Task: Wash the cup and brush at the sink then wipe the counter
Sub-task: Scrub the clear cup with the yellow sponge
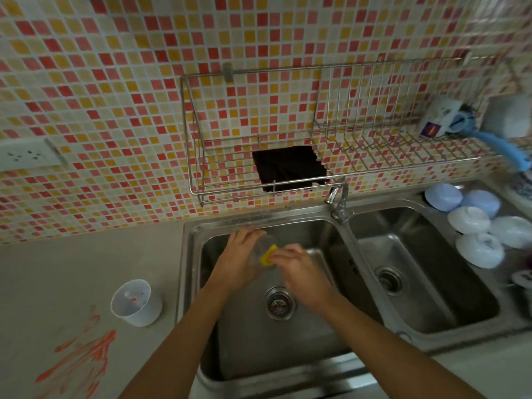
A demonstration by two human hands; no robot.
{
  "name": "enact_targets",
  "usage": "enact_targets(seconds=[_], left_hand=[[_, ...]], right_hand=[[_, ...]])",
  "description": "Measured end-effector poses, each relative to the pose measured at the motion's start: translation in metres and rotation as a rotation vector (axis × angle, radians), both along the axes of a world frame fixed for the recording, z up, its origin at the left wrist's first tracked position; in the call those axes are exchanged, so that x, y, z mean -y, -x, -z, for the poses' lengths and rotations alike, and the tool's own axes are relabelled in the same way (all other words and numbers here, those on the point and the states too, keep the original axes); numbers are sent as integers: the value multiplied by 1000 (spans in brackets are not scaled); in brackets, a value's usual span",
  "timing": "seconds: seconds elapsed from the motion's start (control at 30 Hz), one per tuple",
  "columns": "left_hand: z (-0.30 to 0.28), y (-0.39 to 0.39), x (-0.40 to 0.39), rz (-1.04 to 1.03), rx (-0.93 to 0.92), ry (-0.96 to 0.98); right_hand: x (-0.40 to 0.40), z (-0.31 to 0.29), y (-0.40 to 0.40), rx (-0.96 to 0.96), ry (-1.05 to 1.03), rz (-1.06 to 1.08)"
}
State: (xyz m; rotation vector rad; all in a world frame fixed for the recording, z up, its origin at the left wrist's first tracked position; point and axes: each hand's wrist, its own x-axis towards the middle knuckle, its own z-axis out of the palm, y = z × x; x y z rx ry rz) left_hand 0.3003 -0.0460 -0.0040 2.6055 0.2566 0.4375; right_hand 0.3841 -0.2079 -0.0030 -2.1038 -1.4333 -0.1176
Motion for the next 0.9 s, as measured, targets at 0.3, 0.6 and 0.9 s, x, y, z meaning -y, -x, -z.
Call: enact_targets(seconds=[0.3,0.6,0.9], left_hand=[[11,13,-5,-118,-98,82],[1,28,-22,-233,-12,183],[-10,23,-26,-326,-20,99]], right_hand=[[-2,-19,-5,-74,32,49],[-45,-115,-24,-217,-447,118],[-144,-130,-59,-159,-124,119]])
